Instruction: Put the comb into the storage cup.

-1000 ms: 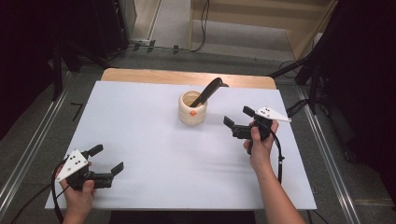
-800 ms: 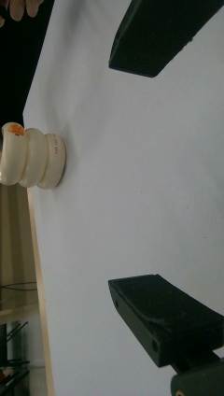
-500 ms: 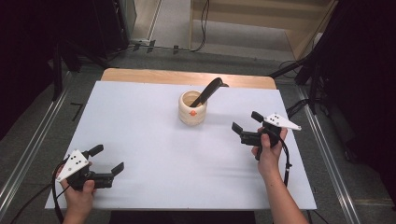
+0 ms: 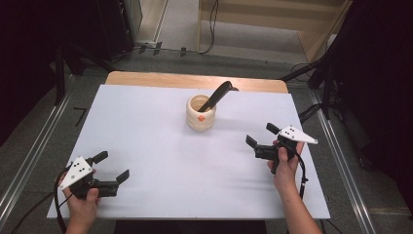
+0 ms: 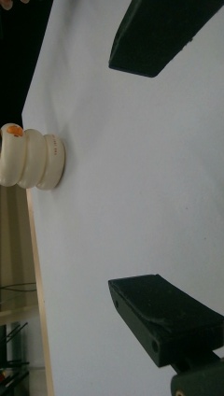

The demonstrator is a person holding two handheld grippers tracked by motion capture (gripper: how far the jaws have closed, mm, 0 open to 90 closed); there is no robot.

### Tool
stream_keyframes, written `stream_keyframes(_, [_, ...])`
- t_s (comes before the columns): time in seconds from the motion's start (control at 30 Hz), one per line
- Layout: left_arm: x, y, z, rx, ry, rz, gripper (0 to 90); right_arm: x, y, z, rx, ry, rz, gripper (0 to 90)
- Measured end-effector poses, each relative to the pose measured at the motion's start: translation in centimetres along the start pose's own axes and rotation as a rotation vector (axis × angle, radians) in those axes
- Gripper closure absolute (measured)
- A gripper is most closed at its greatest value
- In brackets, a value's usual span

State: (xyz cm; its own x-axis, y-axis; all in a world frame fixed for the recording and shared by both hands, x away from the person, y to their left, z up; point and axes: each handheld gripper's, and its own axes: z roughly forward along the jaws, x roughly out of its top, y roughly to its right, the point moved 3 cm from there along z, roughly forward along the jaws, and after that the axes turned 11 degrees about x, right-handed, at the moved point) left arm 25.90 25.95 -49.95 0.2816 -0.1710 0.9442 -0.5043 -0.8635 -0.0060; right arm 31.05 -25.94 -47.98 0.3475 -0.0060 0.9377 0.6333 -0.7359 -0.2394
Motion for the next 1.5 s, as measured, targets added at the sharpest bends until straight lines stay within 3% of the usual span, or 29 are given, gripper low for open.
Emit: stream_keyframes(1.5, [0.0, 0.2, 0.0, 0.0, -0.007, 0.009, 0.0, -4.3, 1.2, -6.6, -0.07, 0.005, 0.024, 0.0])
